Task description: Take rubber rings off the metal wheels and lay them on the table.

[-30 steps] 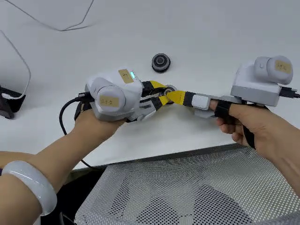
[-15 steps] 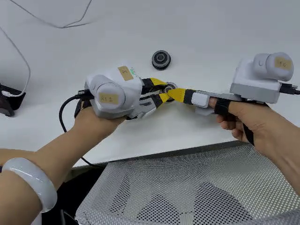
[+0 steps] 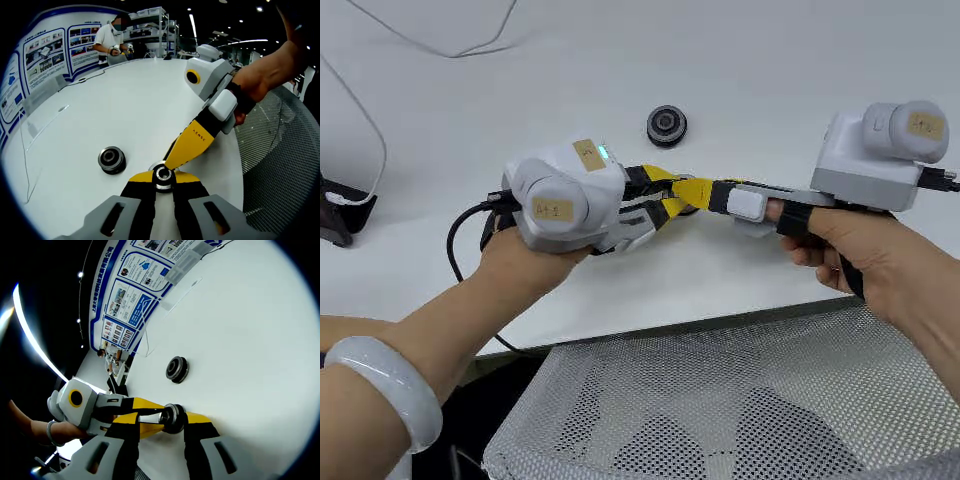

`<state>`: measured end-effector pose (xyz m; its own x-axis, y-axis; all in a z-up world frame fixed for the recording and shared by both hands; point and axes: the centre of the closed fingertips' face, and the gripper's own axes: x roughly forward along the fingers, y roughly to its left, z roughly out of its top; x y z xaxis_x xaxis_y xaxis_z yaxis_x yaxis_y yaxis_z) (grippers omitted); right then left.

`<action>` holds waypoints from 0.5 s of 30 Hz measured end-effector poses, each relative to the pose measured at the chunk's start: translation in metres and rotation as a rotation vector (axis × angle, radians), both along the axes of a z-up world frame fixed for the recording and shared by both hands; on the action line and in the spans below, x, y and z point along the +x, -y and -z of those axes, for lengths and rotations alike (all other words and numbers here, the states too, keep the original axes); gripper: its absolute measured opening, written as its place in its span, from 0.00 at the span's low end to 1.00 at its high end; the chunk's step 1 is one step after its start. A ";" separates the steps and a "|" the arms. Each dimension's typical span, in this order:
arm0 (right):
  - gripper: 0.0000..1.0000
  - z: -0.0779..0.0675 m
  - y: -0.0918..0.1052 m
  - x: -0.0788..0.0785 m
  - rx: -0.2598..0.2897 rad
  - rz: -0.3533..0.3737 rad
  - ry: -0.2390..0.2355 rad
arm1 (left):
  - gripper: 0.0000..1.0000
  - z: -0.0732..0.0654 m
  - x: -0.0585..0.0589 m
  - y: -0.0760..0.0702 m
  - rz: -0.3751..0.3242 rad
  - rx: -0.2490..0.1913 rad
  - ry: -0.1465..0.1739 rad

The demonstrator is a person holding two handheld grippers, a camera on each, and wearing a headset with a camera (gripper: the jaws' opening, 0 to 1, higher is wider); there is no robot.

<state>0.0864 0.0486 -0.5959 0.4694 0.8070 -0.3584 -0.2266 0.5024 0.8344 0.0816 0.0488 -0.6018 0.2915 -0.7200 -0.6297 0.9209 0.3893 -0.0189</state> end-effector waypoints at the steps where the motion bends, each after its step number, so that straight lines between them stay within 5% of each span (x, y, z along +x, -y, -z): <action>1: 0.35 -0.001 0.000 0.000 -0.001 -0.003 0.002 | 0.12 0.000 0.000 0.000 -0.001 -0.001 0.000; 15: 0.37 0.000 -0.002 -0.001 -0.002 -0.010 -0.008 | 0.12 -0.001 0.000 0.000 -0.003 -0.004 0.000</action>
